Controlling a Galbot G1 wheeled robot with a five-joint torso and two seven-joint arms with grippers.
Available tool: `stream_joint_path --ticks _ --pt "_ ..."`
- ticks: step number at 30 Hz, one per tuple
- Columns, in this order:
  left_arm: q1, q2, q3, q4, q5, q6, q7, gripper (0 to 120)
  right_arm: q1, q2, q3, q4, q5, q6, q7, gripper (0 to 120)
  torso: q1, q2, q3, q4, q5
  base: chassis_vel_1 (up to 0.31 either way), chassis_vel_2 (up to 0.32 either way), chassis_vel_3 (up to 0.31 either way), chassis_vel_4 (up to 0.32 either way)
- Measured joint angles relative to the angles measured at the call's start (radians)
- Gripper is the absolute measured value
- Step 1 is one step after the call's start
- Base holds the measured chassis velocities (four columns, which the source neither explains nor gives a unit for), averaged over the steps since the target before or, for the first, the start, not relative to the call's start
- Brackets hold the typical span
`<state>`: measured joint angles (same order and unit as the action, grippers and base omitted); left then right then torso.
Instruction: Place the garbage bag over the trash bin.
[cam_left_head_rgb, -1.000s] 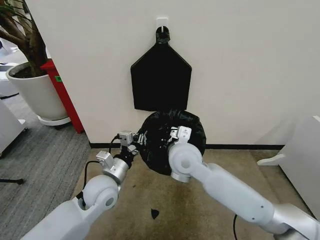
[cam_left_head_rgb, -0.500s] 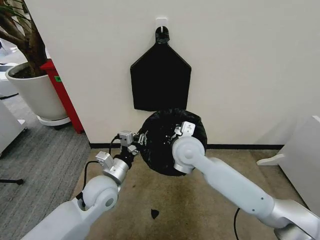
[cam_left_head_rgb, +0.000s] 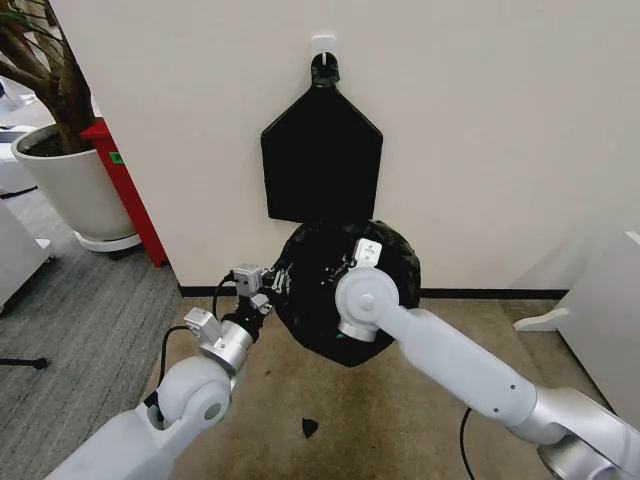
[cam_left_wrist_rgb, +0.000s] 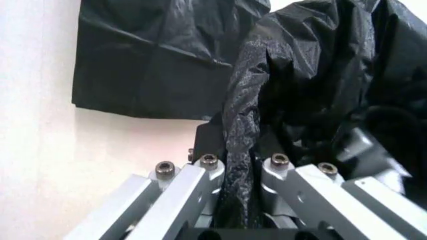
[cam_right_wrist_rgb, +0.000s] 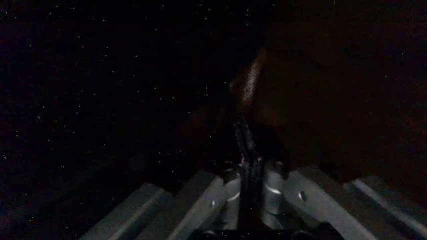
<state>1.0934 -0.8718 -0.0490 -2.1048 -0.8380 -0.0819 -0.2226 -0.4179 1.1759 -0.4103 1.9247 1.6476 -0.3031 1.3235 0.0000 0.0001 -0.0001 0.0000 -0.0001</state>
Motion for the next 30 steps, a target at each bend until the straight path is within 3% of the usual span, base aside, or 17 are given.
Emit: stream_joint_path --ticks 13,24,30 --pt "0.022 0.007 -0.009 -0.038 -0.006 0.000 0.002 4 -0.018 0.021 0.057 -0.145 -0.012 -0.016 -0.053 0 0.000 0.000 0.000 0.0001 0.0002 0.000 0.000 0.000 0.000" --pt "0.020 0.004 -0.006 -0.035 -0.006 0.000 0.004 4 -0.026 0.006 0.051 -0.050 0.056 0.007 -0.044 0 0.000 0.000 0.000 -0.0001 0.0000 0.000 0.000 0.000 0.000" --pt "0.035 0.007 -0.007 -0.049 -0.003 0.001 0.008 4 -0.017 0.036 0.067 -0.095 0.066 0.023 -0.054 0 0.000 0.000 0.000 0.0001 0.0000 0.000 0.000 0.000 0.000"
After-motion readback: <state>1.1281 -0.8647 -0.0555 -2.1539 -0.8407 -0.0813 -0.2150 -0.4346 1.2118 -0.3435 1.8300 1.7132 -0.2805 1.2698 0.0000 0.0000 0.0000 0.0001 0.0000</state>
